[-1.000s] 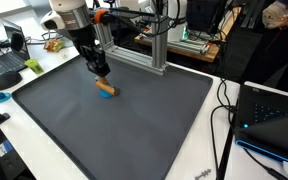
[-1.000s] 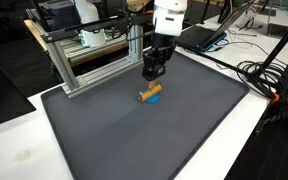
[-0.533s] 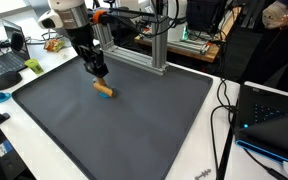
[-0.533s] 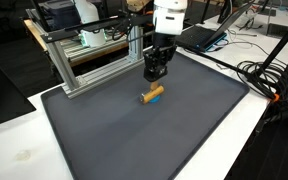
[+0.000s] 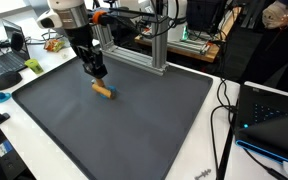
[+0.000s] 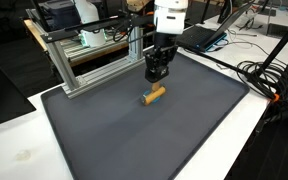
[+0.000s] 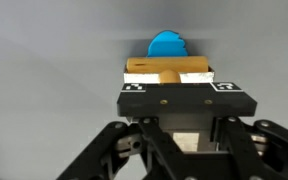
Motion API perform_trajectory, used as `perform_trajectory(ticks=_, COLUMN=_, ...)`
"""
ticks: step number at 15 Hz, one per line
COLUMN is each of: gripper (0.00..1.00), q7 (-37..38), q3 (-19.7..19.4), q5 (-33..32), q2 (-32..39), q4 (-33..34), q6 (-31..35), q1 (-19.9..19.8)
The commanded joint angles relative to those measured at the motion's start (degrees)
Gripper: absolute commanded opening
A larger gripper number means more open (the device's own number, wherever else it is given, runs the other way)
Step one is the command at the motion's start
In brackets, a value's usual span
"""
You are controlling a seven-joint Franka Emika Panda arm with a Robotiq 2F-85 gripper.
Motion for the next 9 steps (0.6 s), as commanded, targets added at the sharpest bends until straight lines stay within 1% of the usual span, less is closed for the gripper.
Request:
perform_trajectory(ticks=1, gripper=0.23, q7=-1.02, q3=0.48, q5=1.53, q2=3.91, q4=0.09, q6=5.06, q1=-0.48)
perform_trajectory(ticks=6, gripper=0.23, q7=-1.09, q3=0.61, q5=1.56, q2=4.10, q4=0.15, q6=6.14, q1=-0.40)
perform_trajectory(ticks=9, gripper=0.23, q7=-1.05, q3=0.61, q5=1.41, q2=4.98, q4=0.37, q6=8.33, q1=-0.32)
